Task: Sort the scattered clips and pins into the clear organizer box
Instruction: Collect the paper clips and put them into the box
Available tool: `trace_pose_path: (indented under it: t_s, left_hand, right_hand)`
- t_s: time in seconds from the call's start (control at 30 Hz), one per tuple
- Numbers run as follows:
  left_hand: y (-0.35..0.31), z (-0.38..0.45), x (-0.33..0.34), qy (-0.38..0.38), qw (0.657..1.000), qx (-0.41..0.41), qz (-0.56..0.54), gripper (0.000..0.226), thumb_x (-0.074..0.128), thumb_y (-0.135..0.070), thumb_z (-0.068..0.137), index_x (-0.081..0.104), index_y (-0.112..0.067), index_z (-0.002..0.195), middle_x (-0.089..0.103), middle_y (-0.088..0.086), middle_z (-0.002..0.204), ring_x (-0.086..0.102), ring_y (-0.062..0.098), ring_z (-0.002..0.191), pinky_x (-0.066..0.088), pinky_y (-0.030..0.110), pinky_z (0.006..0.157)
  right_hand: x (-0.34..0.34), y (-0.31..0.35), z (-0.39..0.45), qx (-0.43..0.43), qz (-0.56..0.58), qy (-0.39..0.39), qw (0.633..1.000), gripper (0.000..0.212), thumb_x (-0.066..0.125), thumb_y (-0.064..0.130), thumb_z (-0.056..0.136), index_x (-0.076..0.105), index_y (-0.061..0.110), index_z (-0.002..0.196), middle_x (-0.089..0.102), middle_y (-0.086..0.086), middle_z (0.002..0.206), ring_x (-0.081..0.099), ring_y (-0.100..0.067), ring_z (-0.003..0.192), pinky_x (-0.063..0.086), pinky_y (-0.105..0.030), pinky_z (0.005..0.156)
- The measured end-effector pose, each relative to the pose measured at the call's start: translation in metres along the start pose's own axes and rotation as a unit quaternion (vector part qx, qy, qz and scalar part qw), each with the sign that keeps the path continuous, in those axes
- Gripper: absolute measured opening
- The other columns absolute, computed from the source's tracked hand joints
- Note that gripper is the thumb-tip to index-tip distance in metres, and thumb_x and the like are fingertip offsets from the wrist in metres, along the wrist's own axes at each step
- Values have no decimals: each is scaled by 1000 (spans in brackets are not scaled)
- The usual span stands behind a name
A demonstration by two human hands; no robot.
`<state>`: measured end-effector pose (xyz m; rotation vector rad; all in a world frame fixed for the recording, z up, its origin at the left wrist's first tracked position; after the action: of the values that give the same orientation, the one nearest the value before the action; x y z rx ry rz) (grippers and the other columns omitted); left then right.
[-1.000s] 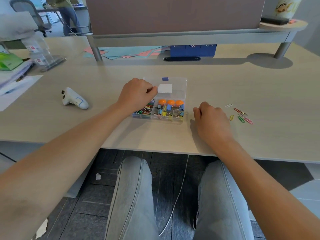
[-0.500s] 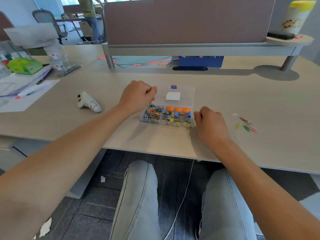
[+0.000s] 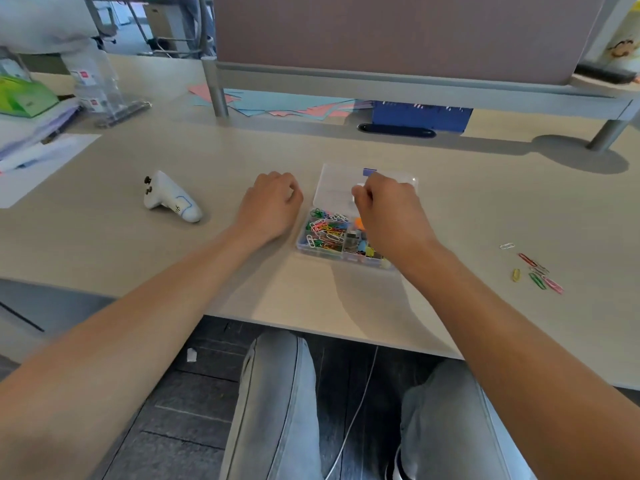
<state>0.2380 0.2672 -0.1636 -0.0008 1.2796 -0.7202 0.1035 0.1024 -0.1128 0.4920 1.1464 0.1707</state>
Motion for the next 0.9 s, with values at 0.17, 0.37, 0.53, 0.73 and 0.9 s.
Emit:
trace_pose_path:
  t_s: [0.17,0.37,0.53,0.73,0.9]
  left_hand:
    - [7,17,16,51,996,-6,67,44,42,-37,98,57,-15,133,58,13,134,50,35,123,44,49,100]
    - [12,21,31,69,988,-9,136,53,28,-42,100,40,-21,147,39,9,155,34,29,142,24,54,113]
    - [15,21,38,131,975,-24,177,61,12,-50,102,15,-28,158,9,6,168,8,26,154,8,65,116]
    - [13,18,34,129,977,-25,170,60,15,-47,103,14,-27,159,8,5,168,6,27,154,6,65,117]
    - [11,15,30,128,979,-14,157,59,25,-40,102,17,-25,159,10,7,168,7,28,154,6,66,117]
  right_hand:
    - [15,10,25,-26,-14,36,999,33,41,33,107,59,9,91,62,-10,81,60,-28,73,57,-45,72]
    - [30,23,33,-73,-37,76,994,34,42,32,106,61,6,96,64,-12,80,61,-28,73,56,-44,74]
    - [29,30,34,-96,-60,125,986,34,44,30,106,52,8,82,52,-7,71,43,-18,60,37,-33,63]
    - [37,39,19,-152,-34,134,979,36,44,32,105,58,5,86,61,-12,74,54,-30,71,45,-40,66]
    - [49,49,6,-221,-58,86,970,27,42,36,106,46,15,89,59,-12,72,45,-34,67,44,-43,61]
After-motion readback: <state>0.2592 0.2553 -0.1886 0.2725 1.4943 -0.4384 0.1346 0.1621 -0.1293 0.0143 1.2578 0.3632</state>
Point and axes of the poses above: each hand's wrist, its own z-axis towards the middle knuckle, its own x-axis out of the palm, y = z × x, the point moved 5 cm from there along z, towards the middle knuckle
